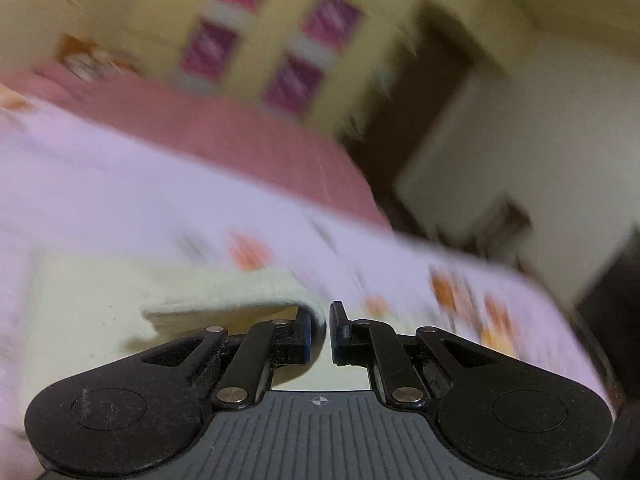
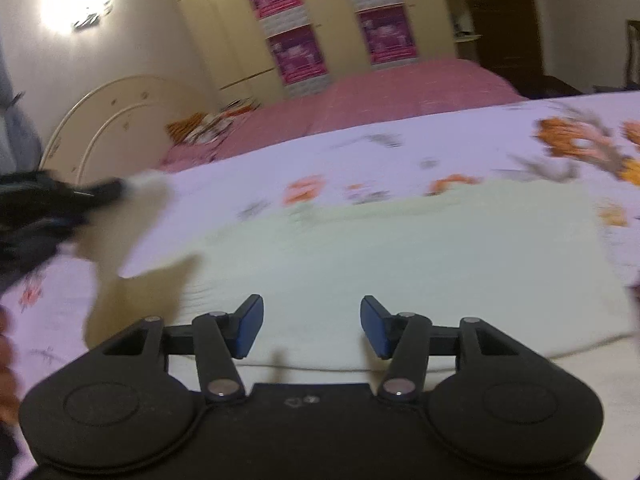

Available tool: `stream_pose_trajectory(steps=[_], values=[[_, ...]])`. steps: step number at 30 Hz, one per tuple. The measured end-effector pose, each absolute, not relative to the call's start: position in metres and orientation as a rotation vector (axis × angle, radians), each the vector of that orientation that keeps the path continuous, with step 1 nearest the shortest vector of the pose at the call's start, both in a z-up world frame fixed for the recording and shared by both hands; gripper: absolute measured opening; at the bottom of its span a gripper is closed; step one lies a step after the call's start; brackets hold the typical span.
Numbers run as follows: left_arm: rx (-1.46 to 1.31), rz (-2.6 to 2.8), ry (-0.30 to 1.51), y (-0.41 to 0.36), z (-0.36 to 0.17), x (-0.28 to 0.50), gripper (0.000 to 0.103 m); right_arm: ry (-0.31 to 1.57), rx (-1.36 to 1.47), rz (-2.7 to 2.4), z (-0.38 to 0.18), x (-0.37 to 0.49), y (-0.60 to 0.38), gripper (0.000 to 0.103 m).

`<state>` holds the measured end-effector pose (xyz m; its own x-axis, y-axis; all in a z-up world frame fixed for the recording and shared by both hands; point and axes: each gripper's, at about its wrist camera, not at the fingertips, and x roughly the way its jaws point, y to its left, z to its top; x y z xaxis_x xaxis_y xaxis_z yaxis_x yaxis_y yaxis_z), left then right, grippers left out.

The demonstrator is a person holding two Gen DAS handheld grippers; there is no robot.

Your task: Fold small clothes

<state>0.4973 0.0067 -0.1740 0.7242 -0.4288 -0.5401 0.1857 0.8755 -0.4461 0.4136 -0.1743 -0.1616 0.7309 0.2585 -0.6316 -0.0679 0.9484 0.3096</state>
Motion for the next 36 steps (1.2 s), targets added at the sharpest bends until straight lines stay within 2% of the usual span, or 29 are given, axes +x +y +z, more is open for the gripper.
stream_pose_trajectory(steps=[3, 5, 6, 7, 8, 10, 16, 21, 25, 27, 28, 29, 32, 36], values=[[-0.292, -0.385, 0.823, -0.036, -0.195, 0.508, 0.01, 0.756, 0.309, 0.138, -0.17, 0.405, -0.207, 0.053], [-0.317, -0.39, 0.872, -0.04, -0.196, 0.508, 0.018, 0.774, 0.321, 0.122, -0.176, 0.398, -0.222, 0.054], [-0.338, -0.404, 0.864, -0.041, -0.194, 0.498, 0.049, 0.778, 0.331, 0.123, -0.178, 0.395, -0.227, 0.054], [-0.349, -0.403, 0.846, -0.038, -0.188, 0.493, 0.092, 0.78, 0.342, 0.128, -0.18, 0.393, -0.23, 0.055], [-0.35, -0.378, 0.812, -0.035, -0.182, 0.487, 0.103, 0.783, 0.355, 0.136, -0.181, 0.391, -0.232, 0.06], [-0.338, -0.359, 0.736, -0.028, -0.167, 0.475, 0.103, 0.787, 0.375, 0.158, -0.182, 0.391, -0.229, 0.063], [-0.407, -0.21, 0.713, 0.038, -0.152, 0.461, 0.103, 0.752, 0.244, 0.217, -0.172, 0.396, -0.193, 0.063], [-0.308, -0.03, 0.72, 0.091, -0.165, 0.436, 0.103, 0.718, 0.059, 0.281, -0.171, 0.407, -0.139, 0.063], [-0.199, 0.024, 0.738, 0.103, -0.184, 0.415, 0.103, 0.691, -0.14, 0.276, -0.18, 0.418, -0.1, 0.061], [-0.145, 0.038, 0.743, 0.101, -0.194, 0.408, 0.103, 0.68, -0.206, 0.262, -0.186, 0.425, -0.091, 0.057], [-0.128, 0.041, 0.744, 0.101, -0.197, 0.405, 0.103, 0.684, -0.217, 0.254, -0.188, 0.427, -0.09, 0.049], [-0.111, 0.041, 0.743, 0.099, -0.201, 0.404, 0.103, 0.695, -0.205, 0.255, -0.19, 0.432, -0.091, 0.034], [-0.075, 0.084, 0.724, 0.091, -0.207, 0.41, 0.102, 0.698, -0.114, 0.254, -0.186, 0.439, -0.102, 0.006], [-0.091, 0.161, 0.676, 0.091, -0.213, 0.418, 0.102, 0.682, 0.205, 0.241, -0.164, 0.439, -0.146, 0.004]])
